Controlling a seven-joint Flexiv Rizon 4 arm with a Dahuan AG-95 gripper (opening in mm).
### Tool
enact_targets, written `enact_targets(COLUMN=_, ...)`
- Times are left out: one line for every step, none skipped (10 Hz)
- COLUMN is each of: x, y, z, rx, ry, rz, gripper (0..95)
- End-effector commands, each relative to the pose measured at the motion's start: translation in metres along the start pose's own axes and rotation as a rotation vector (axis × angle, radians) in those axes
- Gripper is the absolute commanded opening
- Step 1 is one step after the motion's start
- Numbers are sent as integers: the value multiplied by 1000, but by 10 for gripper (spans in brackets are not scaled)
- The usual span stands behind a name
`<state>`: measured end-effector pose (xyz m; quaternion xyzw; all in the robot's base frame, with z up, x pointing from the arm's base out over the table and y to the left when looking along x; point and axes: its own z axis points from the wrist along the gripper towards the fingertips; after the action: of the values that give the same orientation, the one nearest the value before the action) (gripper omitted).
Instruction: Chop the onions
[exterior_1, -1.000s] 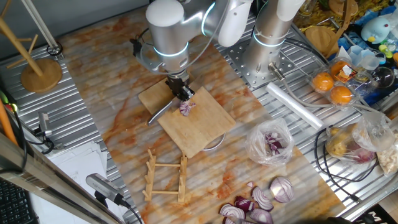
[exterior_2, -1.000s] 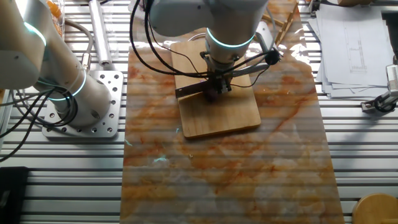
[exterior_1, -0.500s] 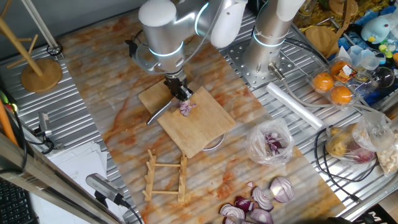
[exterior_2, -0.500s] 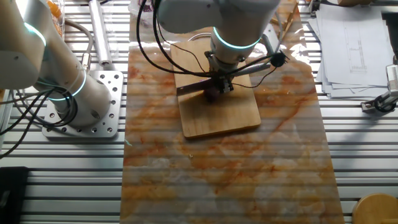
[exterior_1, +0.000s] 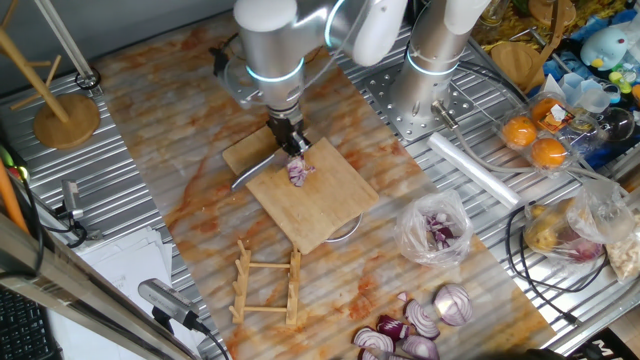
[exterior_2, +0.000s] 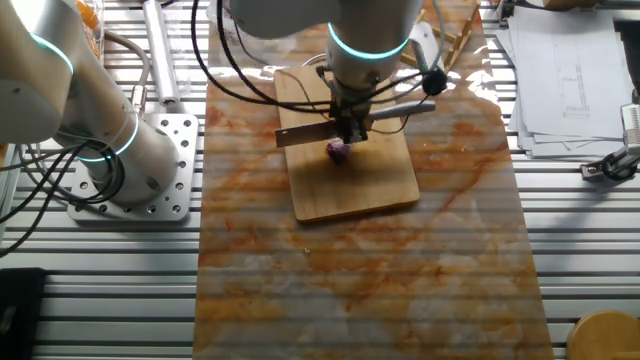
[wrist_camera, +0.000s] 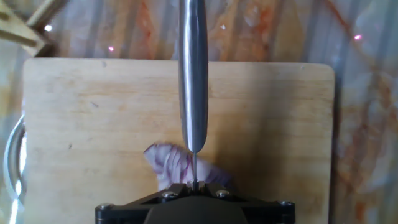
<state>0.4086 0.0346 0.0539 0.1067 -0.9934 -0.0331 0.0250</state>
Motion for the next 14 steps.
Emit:
enact_targets(x=3, y=1, z=0, rx=-9, ry=-3, rz=5, gripper=0)
enact_targets(x=3, y=0, z=4, rx=-8, ry=-7, rz=-1, gripper=0)
enact_targets(x=2, y=0, z=10, rx=-7, ry=-16, rz=-6, gripper=0)
enact_targets(x=0, y=0, z=24, rx=-7, ry=-34, rz=-8, gripper=0)
enact_targets(x=-1, y=-1, z=31, rx=-1, ry=-23, rz=-18, gripper=0)
enact_targets(x=0, y=-1, z=31, rx=-6, ry=5, rz=-29, gripper=0)
enact_targets(x=0, y=-1, z=26, rx=-22, ry=7, rz=-19, gripper=0)
enact_targets(x=1, y=-1, z=21, rx=16, ry=-3, rz=-27, gripper=0)
enact_targets(x=1, y=-1, z=16, rx=18, ry=-15, rz=-16, gripper=0)
enact_targets(x=2, y=-2, z=7, rx=16, ry=2, rz=-12, gripper=0)
enact_targets(x=5, y=-5, z=-6, rx=-4, ry=12, rz=-12, gripper=0)
enact_targets(x=7, y=-8, z=-12, rx=-2, ry=5, rz=-11, gripper=0)
enact_targets(x=7, y=-8, z=-11, rx=1, ry=1, rz=1, gripper=0)
enact_targets(x=7, y=-8, z=-10, rx=1, ry=1, rz=3, gripper=0)
